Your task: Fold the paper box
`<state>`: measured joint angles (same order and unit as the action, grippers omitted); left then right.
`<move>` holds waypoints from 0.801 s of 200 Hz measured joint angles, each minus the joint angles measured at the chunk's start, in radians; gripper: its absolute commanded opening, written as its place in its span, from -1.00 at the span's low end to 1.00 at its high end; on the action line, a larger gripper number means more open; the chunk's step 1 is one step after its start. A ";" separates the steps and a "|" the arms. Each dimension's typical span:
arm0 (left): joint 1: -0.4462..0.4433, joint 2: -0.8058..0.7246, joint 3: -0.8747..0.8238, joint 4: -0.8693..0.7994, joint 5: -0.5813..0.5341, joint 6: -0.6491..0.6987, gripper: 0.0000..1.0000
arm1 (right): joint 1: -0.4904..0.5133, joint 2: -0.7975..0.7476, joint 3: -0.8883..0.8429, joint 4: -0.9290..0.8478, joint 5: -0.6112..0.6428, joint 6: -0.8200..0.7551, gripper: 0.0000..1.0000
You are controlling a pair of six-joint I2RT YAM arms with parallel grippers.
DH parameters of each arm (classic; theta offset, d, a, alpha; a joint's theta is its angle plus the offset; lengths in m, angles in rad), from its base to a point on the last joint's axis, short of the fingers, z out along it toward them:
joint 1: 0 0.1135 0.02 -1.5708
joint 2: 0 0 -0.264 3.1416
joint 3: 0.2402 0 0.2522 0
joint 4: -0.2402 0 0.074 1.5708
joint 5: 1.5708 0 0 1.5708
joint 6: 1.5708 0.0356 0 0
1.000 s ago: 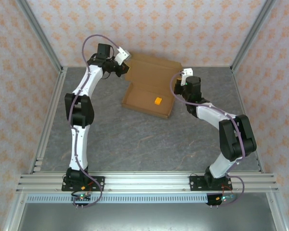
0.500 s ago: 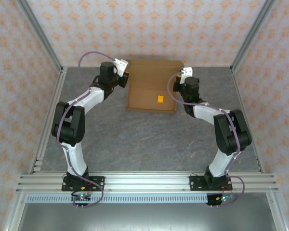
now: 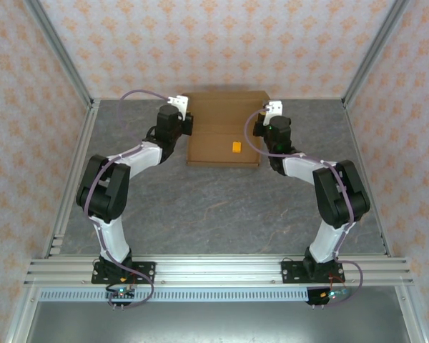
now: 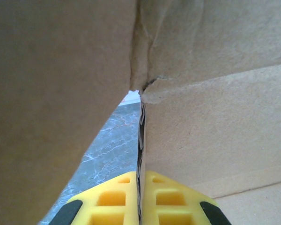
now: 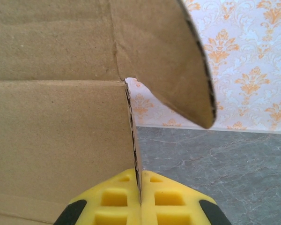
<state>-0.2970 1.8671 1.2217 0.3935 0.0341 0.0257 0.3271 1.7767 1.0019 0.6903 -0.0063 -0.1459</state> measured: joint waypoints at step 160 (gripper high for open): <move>-0.110 -0.022 -0.258 0.347 -0.233 -0.037 -1.00 | 0.026 0.035 -0.119 0.214 0.055 0.033 -1.00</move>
<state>-0.4072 1.8450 0.9634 0.7403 -0.1986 -0.0109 0.3531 1.8114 0.8833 0.9047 0.0490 -0.1131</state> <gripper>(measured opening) 0.058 0.039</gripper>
